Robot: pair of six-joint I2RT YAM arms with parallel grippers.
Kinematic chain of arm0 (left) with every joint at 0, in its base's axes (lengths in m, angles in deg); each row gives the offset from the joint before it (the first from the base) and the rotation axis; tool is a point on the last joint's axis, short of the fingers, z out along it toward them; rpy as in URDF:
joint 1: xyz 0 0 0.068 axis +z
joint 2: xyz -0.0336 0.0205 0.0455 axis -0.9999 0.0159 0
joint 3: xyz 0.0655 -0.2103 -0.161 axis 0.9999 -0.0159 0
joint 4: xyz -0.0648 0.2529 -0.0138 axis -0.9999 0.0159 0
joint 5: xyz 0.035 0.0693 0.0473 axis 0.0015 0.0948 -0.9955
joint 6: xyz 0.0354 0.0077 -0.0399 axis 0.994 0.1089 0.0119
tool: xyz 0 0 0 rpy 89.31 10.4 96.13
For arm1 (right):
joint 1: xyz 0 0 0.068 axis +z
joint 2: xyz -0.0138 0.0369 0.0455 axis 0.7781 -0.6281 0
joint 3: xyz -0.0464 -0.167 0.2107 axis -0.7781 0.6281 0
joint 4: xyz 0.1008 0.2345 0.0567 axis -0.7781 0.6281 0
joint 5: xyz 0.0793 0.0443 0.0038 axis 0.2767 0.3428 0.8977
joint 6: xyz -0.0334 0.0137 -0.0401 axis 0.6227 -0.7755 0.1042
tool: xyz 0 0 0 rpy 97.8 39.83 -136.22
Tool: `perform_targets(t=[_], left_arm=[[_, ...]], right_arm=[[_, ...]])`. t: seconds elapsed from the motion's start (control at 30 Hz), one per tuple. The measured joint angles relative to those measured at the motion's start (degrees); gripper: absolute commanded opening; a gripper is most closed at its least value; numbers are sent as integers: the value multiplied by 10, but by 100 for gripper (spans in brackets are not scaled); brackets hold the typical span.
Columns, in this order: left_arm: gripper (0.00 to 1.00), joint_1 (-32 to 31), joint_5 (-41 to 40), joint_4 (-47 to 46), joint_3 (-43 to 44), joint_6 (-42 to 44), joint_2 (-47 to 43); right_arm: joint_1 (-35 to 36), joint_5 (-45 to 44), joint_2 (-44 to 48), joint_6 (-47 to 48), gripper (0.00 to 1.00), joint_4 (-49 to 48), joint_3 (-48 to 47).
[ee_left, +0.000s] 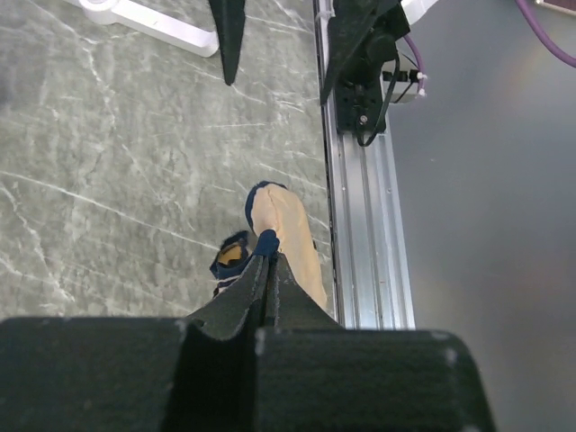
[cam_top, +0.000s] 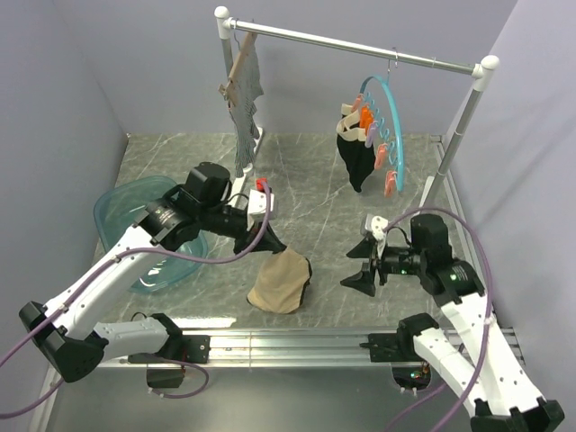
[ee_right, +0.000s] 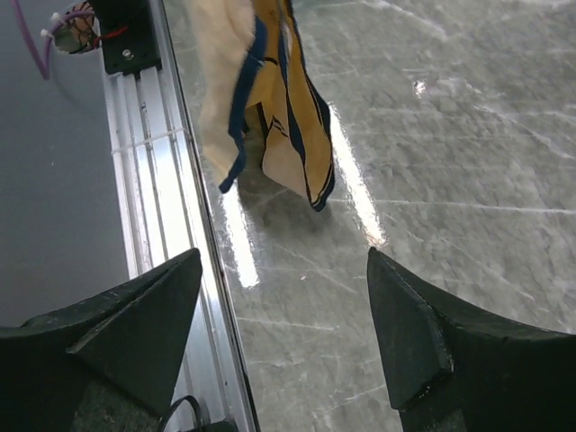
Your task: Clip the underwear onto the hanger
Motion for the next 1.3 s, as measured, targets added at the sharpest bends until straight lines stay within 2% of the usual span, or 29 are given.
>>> perform_targets(t=[0.13, 0.23, 0.5, 0.73, 0.8, 0.9, 0.93, 0.97, 1.07, 1.13, 1.17, 1.2, 1.23, 1.3], left_arm=[[0, -23, -12, -12, -3, 0, 14], [0, -43, -17, -20, -7, 1, 28], [2, -74, -30, -52, -16, -2, 57], [2, -108, -56, -110, -31, -37, 88], [2, -113, -60, -134, -45, -57, 100], [3, -124, -73, -167, -60, -82, 120], [6, -129, -76, -176, -62, -86, 126], [16, -135, -79, -188, -64, -93, 134], [30, -139, -85, -216, -65, -118, 151], [35, -139, -84, -224, -66, -134, 159], [43, -134, -80, -225, -70, -142, 160], [46, -125, -72, -226, -75, -147, 156], [56, -108, -64, -228, -83, -158, 151], [59, -60, -56, -232, -99, -173, 137]], right_arm=[[25, -7, 50, -18, 89, -10, 15], [57, -11, 64, -47, 91, -40, 13], [145, -69, 0, -107, 89, -124, 10], [196, -116, -56, -99, 85, -152, 6], [206, -126, -68, -85, 75, -152, 6], [212, -136, -78, -63, 26, -151, 6], [212, -139, -80, -51, 0, -150, 6], [212, -142, -82, -42, 0, -147, 7], [210, -157, -77, -15, 0, -125, 19], [212, -164, -70, 8, 0, -105, 34], [213, -168, -64, 19, 0, -94, 43], [213, -172, -53, 29, 0, -82, 53], [214, -176, -40, 37, 0, -71, 64], [214, -180, -22, 52, 0, -48, 72]])
